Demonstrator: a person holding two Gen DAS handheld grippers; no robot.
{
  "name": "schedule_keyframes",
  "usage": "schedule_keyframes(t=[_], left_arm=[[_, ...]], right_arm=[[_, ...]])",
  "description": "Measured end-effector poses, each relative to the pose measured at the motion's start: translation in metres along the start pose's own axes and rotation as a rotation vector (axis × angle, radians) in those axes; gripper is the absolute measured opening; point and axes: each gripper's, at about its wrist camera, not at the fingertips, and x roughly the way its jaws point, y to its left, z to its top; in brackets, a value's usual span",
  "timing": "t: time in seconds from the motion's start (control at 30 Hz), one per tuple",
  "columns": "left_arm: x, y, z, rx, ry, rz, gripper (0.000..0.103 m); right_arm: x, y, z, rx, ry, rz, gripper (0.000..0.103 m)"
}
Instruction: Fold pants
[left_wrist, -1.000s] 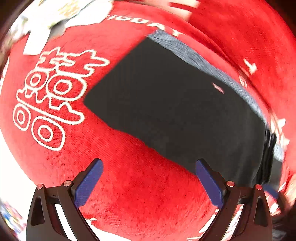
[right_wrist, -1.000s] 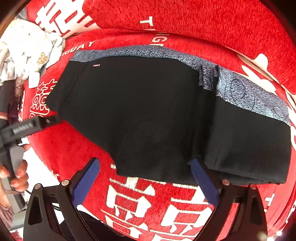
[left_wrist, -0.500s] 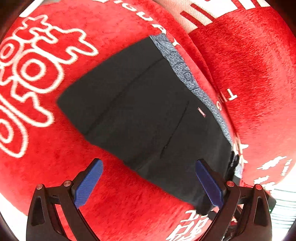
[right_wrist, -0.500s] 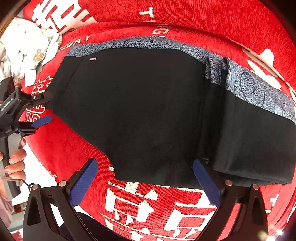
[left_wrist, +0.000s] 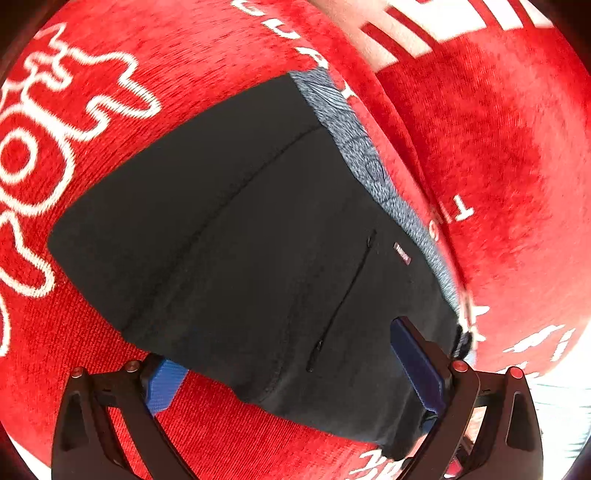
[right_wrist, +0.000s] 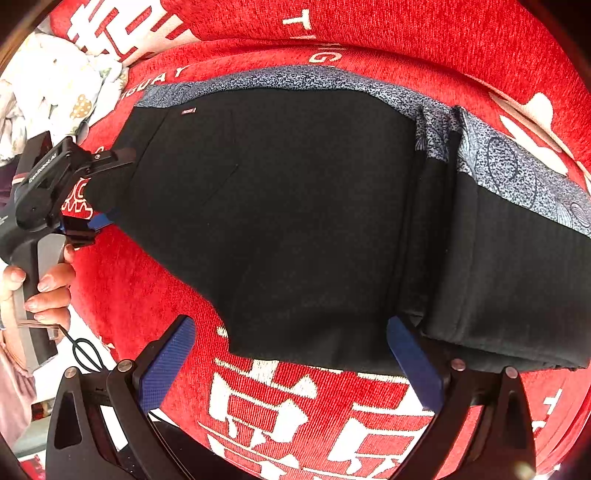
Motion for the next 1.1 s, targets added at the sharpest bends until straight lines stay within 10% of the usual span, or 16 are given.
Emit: schedule_keyframes(t=[0.23,0.33,0.43,0.73,1.1], left_arm=[[-0.028,-0.034,-0.004,0.130,-0.100,0.010,0.093],[-0.006,-0.024,0.001,0.094,-0.065,0.197,0.048],[-0.014,-0.017,-0.001,0.076,-0.093,0.193,0.035],[0.000,-0.120,-0.066,0.792,-0.316,0.714,0.032],[0.020,-0.128,-0.083,0.938,-0.365,0.832,0.032]], right_arm=[[0.001,0.000,0.001,-0.008,0.005,-0.001,0.103],[-0.001,0.004,0.006,-0.014,0.007,-0.010,0.103],[-0.019,0.003,0.017,0.007,-0.031,0.014,0.103],[-0.069,0.004,0.111,0.050,-0.094,0.241,0.103],[-0.016,0.148,0.212,-0.204,0.249,0.437,0.096]])
